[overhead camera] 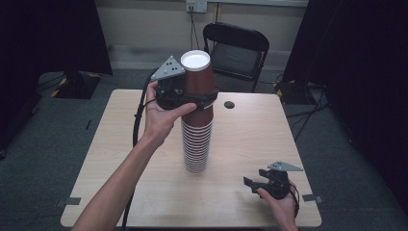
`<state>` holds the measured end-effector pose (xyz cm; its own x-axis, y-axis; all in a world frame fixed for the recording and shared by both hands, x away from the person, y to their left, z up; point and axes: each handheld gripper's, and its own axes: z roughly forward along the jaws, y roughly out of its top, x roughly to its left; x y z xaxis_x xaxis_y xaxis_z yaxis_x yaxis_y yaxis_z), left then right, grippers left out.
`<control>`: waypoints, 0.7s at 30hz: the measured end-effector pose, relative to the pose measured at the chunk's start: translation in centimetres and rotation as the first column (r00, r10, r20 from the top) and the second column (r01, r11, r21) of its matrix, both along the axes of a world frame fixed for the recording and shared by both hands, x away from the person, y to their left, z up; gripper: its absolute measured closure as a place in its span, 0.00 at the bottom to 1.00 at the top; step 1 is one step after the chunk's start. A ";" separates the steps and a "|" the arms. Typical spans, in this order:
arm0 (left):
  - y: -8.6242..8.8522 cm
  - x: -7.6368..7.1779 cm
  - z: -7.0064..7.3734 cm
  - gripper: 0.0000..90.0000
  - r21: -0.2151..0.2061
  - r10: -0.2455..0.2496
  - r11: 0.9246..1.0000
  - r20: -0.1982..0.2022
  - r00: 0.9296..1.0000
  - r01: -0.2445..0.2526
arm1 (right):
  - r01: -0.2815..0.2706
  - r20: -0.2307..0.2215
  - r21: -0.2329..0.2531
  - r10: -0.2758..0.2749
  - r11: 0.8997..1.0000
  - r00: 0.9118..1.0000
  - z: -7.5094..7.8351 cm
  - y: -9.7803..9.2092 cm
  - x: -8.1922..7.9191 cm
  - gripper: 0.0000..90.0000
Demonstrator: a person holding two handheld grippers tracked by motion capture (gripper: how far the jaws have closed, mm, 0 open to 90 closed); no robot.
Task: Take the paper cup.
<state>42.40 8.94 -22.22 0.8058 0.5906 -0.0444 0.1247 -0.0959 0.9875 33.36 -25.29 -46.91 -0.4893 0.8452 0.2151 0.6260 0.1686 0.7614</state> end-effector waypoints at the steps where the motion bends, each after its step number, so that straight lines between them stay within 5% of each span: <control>1: 0.0 0.0 0.1 0.13 -0.004 0.002 1.000 0.003 1.000 -0.002 | 0.001 0.000 0.001 -0.001 1.000 1.000 0.0 0.0 0.0 0.24; 9: 0.7 -0.8 1.4 0.13 -0.010 0.022 1.000 0.066 0.998 -0.021 | 0.003 -0.002 0.007 -0.003 1.000 1.000 0.0 -0.2 0.0 0.24; 21: 1.6 -1.5 2.2 0.13 -0.093 0.032 0.995 0.131 0.991 -0.019 | -0.001 -0.003 0.005 0.001 1.000 1.000 0.0 -0.1 0.0 0.24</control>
<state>40.88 10.58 -19.99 0.7928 0.6094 0.0065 -0.0061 -0.0028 1.0000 33.34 -25.35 -46.92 -0.4890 0.8438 0.2212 0.6285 0.1650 0.7601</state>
